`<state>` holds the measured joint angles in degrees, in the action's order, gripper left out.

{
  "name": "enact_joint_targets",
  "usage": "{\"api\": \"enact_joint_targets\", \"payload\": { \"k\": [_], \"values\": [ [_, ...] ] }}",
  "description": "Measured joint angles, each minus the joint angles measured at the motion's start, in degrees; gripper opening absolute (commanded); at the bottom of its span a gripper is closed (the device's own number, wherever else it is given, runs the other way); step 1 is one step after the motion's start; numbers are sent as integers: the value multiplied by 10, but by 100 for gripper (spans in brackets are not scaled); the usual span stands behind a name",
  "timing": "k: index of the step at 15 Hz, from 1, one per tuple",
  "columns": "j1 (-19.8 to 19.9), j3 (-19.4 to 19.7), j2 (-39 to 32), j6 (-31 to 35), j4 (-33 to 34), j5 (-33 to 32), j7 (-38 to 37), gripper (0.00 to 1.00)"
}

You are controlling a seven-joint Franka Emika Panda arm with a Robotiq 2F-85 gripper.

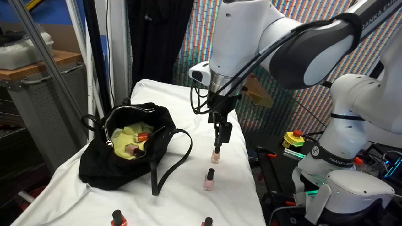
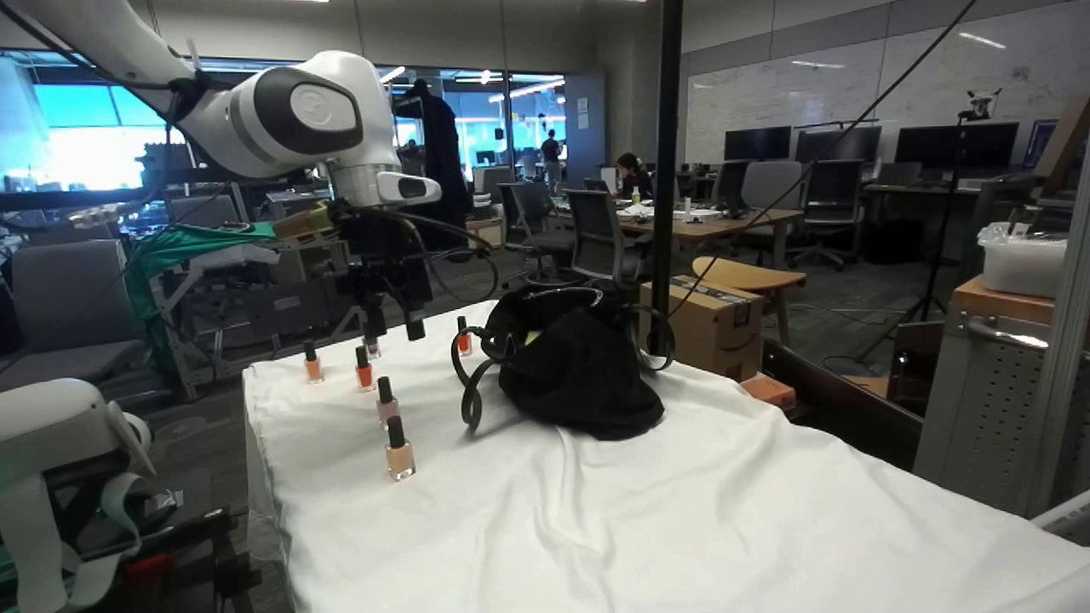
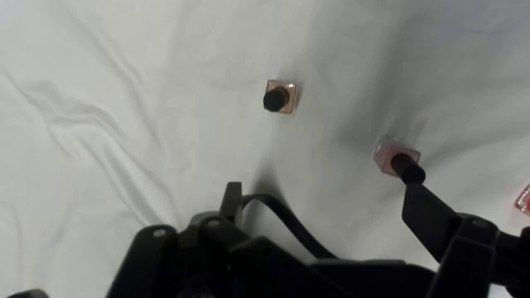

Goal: Put all the nail polish in the black bag

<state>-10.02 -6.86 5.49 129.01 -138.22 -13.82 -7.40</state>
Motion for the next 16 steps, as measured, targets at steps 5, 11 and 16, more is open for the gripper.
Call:
{"api": "enact_joint_targets", "payload": {
  "k": [5,11,16],
  "values": [
    [16,0,13,61,-70,-3,-30,100],
    [48,5,-7,129,-98,-10,-44,100],
    [63,21,-52,168,-96,-10,-44,100]
  ]
}}
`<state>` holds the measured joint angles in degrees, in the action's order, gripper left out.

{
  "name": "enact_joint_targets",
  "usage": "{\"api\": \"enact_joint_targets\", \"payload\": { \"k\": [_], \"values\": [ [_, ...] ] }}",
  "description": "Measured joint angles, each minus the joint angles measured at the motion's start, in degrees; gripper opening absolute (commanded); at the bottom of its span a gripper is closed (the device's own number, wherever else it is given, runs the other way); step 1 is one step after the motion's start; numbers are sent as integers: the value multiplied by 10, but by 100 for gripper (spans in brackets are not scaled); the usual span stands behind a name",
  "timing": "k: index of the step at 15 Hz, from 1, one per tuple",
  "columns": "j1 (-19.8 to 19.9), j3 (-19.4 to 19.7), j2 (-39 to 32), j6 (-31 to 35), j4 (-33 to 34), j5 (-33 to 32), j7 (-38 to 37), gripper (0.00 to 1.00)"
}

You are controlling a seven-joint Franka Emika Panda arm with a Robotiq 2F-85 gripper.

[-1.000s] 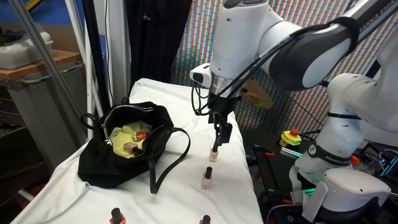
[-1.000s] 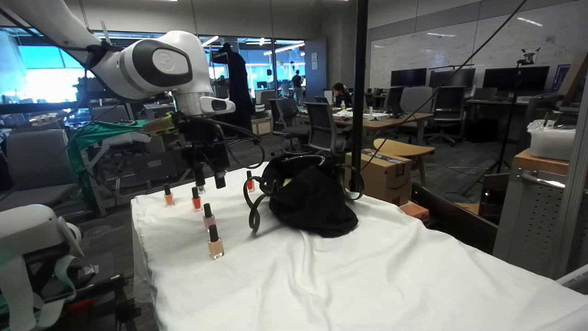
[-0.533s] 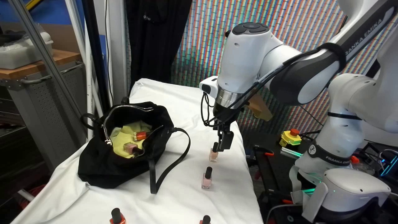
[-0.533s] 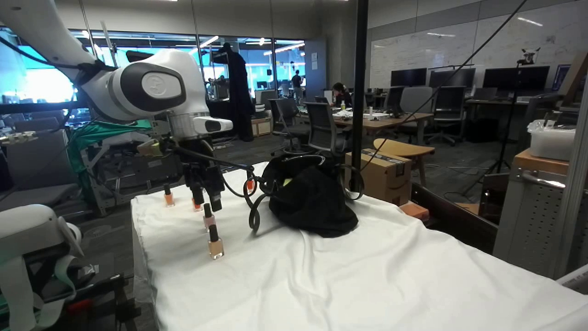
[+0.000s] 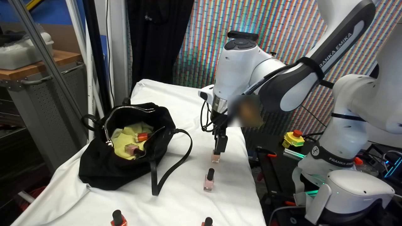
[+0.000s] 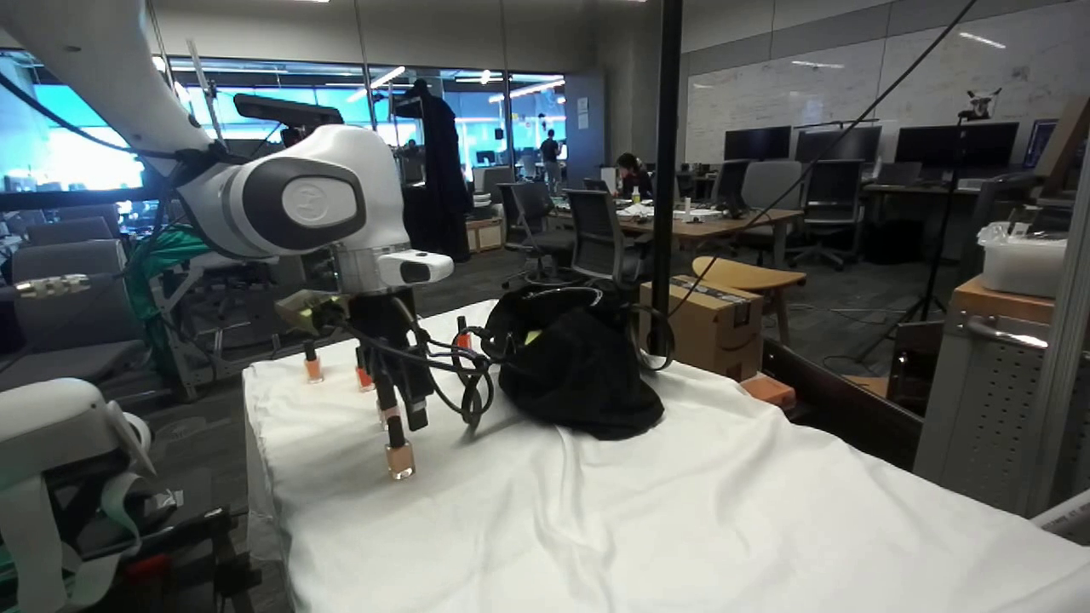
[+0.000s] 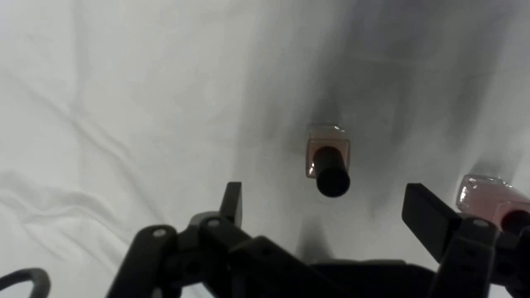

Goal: Put all the nail polish in the black bag

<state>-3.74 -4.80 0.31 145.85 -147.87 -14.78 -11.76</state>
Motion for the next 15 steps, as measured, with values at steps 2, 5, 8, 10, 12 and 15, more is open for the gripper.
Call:
{"api": "enact_joint_targets", "payload": {
  "k": [2,5,8,10,12,15],
  "values": [
    [1,7,-21,13,2,0,0,100],
    [2,15,-49,30,6,0,0,100],
    [2,20,-71,45,7,0,0,100],
    [1,23,-83,57,7,0,0,100],
    [1,25,-92,73,7,-1,0,100],
    [0,28,-96,96,6,0,3,100]
  ]
}}
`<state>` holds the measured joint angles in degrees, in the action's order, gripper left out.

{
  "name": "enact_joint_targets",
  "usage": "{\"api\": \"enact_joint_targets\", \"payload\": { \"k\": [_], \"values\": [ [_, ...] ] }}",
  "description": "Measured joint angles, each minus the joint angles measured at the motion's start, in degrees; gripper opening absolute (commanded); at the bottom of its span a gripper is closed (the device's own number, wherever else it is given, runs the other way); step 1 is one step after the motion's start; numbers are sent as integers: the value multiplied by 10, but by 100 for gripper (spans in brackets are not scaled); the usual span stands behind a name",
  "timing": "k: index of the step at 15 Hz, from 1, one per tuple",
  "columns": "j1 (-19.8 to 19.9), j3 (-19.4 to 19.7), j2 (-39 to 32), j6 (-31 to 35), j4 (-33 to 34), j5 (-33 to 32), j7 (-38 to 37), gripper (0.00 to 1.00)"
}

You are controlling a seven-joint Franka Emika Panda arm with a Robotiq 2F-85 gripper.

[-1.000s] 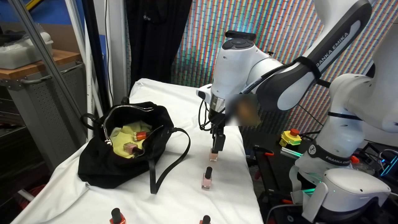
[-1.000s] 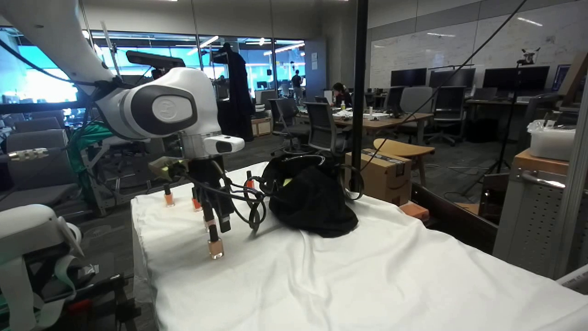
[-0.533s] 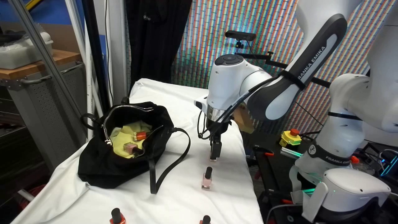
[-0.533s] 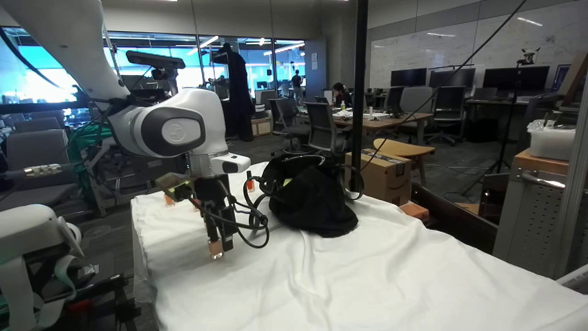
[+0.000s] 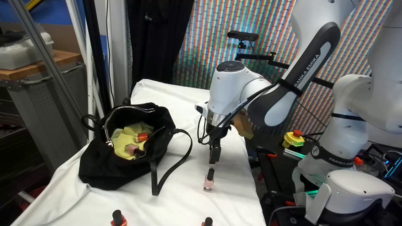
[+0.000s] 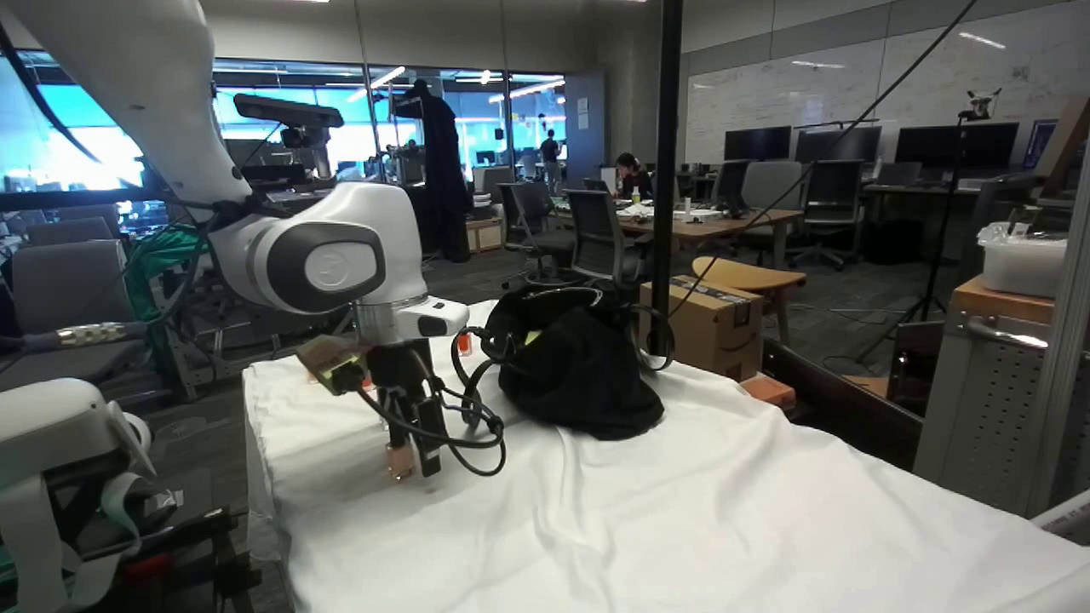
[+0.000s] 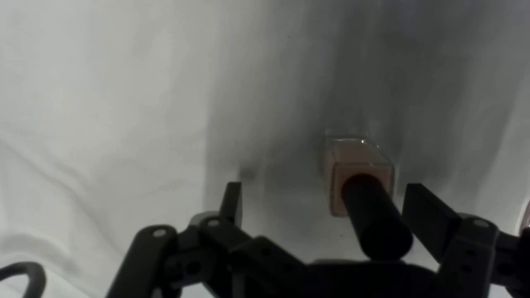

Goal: Put all the nail polish in the black bag

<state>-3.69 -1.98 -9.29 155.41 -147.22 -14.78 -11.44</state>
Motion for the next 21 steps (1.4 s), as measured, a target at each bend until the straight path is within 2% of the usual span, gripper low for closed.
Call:
{"api": "enact_joint_targets", "payload": {
  "k": [7,13,21],
  "values": [
    [1,3,-1,12,-2,18,35,100],
    [1,-1,-4,-16,-15,41,97,100],
    [-4,-3,7,-20,-8,26,117,100]
  ]
}}
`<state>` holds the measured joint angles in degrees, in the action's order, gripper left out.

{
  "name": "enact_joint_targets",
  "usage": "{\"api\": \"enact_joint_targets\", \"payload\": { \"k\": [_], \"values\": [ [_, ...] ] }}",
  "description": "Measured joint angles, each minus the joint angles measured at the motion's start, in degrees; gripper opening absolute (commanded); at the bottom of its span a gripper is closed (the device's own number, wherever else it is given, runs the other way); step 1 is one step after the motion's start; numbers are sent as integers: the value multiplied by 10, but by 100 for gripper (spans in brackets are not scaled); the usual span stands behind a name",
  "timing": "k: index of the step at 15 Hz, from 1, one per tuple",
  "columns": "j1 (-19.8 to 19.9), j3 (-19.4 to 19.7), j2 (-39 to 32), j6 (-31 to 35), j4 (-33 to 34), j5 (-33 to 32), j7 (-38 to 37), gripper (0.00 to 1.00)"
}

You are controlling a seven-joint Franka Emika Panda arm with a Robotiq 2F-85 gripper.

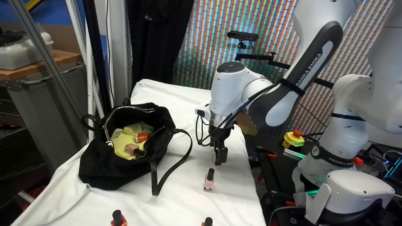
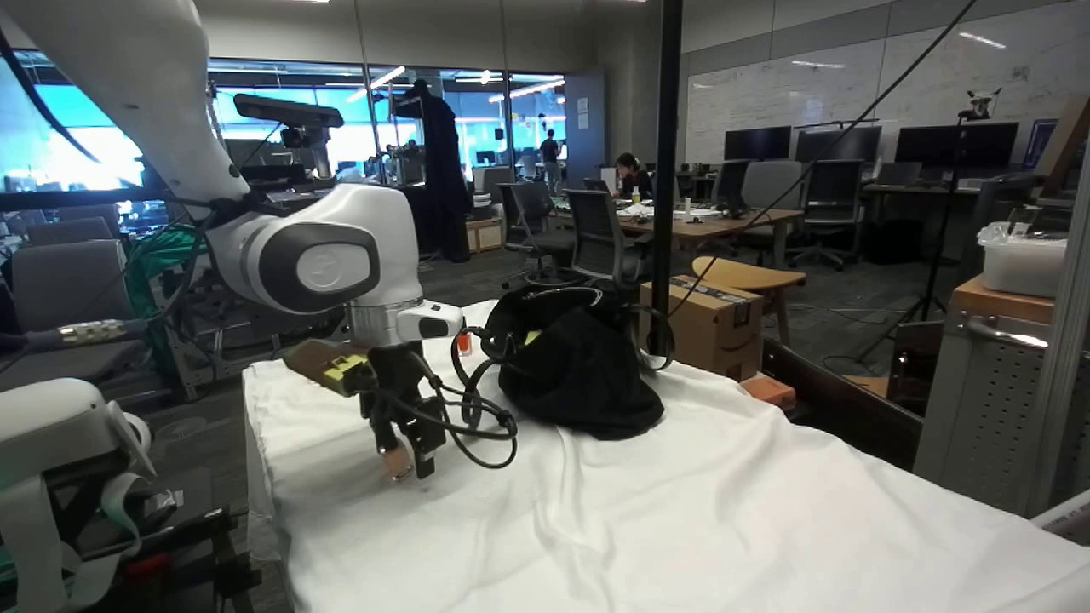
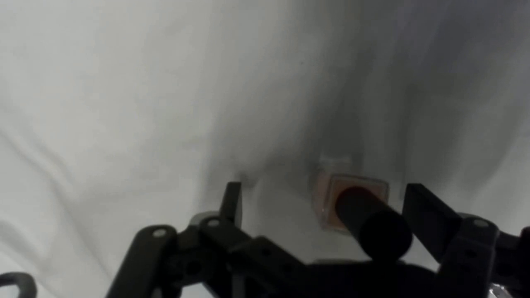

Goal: Put all the nail polish in the black bag

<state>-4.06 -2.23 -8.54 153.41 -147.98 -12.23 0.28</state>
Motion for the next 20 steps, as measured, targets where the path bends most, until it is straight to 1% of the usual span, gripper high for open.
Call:
{"api": "enact_joint_targets", "payload": {
  "k": [6,12,16,20],
  "values": [
    [-3,0,49,-16,2,-2,-4,100],
    [-3,-4,80,-15,-27,-3,-14,100],
    [-3,-9,80,0,-48,-3,-14,100],
    [-3,-13,73,38,-61,-3,-13,100]
  ]
}}
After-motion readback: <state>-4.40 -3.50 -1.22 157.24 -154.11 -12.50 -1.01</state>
